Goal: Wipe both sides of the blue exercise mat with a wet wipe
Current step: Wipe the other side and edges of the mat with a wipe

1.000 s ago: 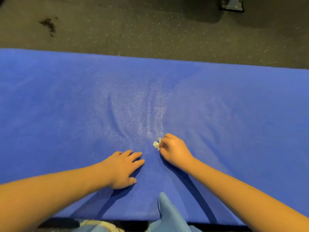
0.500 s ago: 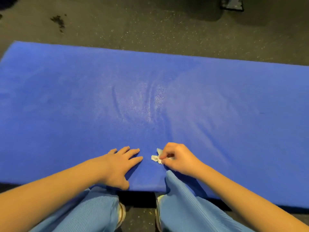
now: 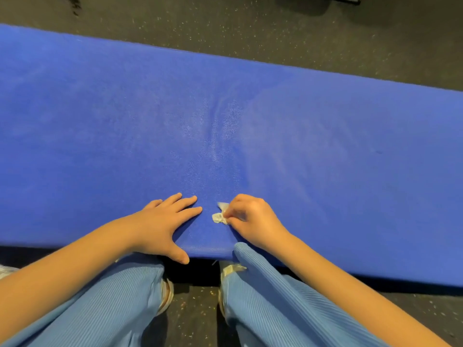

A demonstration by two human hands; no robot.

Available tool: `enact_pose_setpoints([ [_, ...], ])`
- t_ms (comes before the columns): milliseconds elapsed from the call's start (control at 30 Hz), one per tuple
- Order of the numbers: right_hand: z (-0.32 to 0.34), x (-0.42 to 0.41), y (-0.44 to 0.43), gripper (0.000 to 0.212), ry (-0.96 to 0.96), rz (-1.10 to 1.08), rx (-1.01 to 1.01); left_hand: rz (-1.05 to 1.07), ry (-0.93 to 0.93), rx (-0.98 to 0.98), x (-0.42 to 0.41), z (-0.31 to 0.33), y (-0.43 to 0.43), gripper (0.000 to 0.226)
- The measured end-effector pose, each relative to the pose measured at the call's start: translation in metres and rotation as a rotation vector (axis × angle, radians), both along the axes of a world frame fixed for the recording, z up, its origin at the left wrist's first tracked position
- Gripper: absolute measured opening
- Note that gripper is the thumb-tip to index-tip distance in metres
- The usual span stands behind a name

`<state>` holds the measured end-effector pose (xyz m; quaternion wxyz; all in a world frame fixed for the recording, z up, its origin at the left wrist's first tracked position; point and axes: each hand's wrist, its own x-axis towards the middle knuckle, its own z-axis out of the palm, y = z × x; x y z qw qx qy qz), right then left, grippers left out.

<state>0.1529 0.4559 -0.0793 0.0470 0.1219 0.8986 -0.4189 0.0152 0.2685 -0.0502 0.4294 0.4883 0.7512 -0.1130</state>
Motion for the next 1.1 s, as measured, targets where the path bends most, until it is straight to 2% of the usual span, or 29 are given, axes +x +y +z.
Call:
enact_pose_setpoints([
  [133, 0.013, 0.025, -0.006, 0.008, -0.015, 0.187, -0.165, -0.014, 0.03, 0.035, 0.003, -0.003, -0.002, 0.109],
  [200, 0.016, 0.04, 0.01, 0.01, -0.038, 0.145, -0.152, -0.032, 0.046, 0.056, 0.006, -0.003, -0.001, 0.108],
  [333, 0.006, 0.048, 0.025, 0.01, 0.035, -0.071, 0.021, -0.114, 0.121, 0.025, 0.02, -0.003, 0.006, 0.114],
  [467, 0.011, 0.064, 0.018, 0.009, -0.009, 0.022, -0.136, -0.19, 0.246, 0.015, 0.03, -0.005, 0.01, 0.112],
  [500, 0.009, 0.073, 0.025, 0.01, -0.005, -0.005, -0.101, -0.205, 0.262, 0.025, 0.031, -0.005, 0.01, 0.108],
  [600, -0.002, 0.103, 0.051, 0.011, 0.08, -0.189, 0.17, -0.251, 0.272, 0.041, 0.027, 0.0, 0.012, 0.098],
  [667, -0.006, 0.122, 0.056, 0.01, 0.101, -0.214, 0.222, -0.259, 0.259, 0.029, 0.025, 0.005, 0.014, 0.091],
  [733, -0.007, 0.137, 0.052, 0.031, 0.082, -0.111, 0.241, -0.278, 0.272, 0.047, 0.024, 0.008, 0.011, 0.082],
  [800, -0.01, 0.147, 0.051, 0.056, 0.08, -0.004, 0.317, -0.308, 0.3, 0.17, 0.021, 0.014, 0.009, 0.079],
  [900, -0.011, 0.144, 0.05, 0.066, 0.185, 0.021, 0.399, -0.347, 0.374, 0.356, 0.009, 0.004, -0.008, 0.058],
  [967, -0.007, 0.132, 0.046, 0.073, 0.262, 0.006, 0.383, -0.291, 0.401, 0.401, 0.003, 0.008, -0.017, 0.044],
  [1033, 0.002, 0.113, 0.039, 0.065, 0.322, 0.037, 0.343, -0.237, 0.437, 0.444, -0.003, 0.018, -0.031, 0.041],
  [1100, 0.011, 0.095, 0.032, 0.043, 0.382, 0.118, 0.297, -0.14, 0.464, 0.484, -0.006, 0.025, -0.048, 0.066],
])
